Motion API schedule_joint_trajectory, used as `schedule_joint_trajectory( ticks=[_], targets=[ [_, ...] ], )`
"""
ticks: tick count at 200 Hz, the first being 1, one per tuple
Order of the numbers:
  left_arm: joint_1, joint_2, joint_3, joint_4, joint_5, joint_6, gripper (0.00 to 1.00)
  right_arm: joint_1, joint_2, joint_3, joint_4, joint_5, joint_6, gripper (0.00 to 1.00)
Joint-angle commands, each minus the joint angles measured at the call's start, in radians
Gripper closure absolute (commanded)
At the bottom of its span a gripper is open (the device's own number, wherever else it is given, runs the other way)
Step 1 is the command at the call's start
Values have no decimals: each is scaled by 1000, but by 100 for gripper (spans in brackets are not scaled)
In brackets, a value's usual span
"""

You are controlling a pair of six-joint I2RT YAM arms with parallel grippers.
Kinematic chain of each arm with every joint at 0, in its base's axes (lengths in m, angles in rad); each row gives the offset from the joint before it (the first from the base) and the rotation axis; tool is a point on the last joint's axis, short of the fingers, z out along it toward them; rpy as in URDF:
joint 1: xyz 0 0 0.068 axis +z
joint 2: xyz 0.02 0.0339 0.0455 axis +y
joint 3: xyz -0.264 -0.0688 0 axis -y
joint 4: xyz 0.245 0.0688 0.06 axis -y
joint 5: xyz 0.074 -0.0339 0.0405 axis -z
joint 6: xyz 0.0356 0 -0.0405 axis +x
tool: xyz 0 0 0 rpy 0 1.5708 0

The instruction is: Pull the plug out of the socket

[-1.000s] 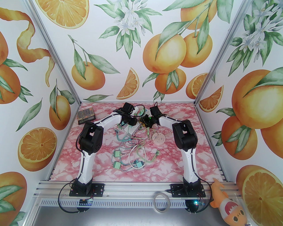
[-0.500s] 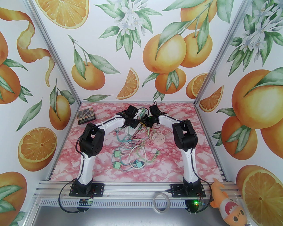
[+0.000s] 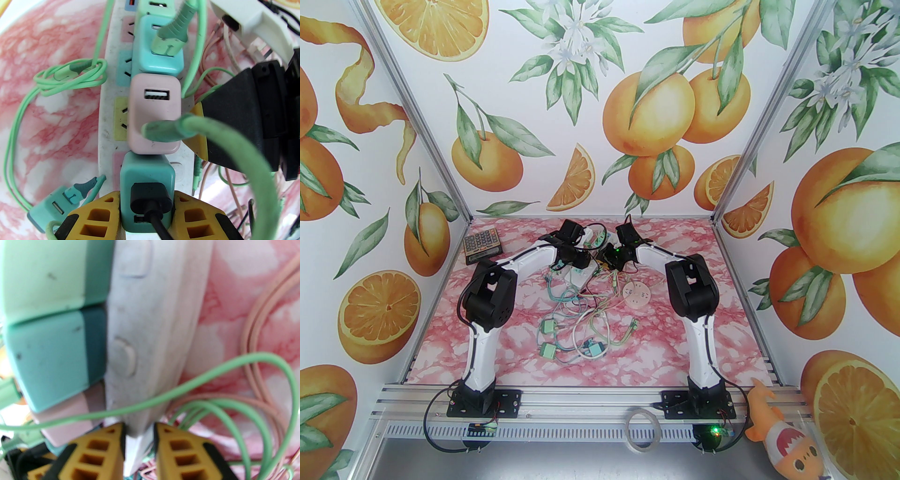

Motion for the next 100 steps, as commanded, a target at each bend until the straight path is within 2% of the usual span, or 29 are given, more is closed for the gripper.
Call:
schedule_joint_trajectory(
  ticks=[1, 36, 69, 100],
  targets=[
    [3, -94, 24, -25, 33, -16, 80, -2, 45, -62, -124, 117, -17, 74],
    [-21, -103, 24, -45, -31, 15, 80, -2, 40, -73, -120, 117, -18, 74],
    [-75, -120, 25, -65, -170, 76, 80, -2, 36, -82, -115, 118, -18, 74],
    [-82, -148, 14, -70, -175, 63, 80, -2, 34, -90, -109, 120, -17, 74]
  ],
)
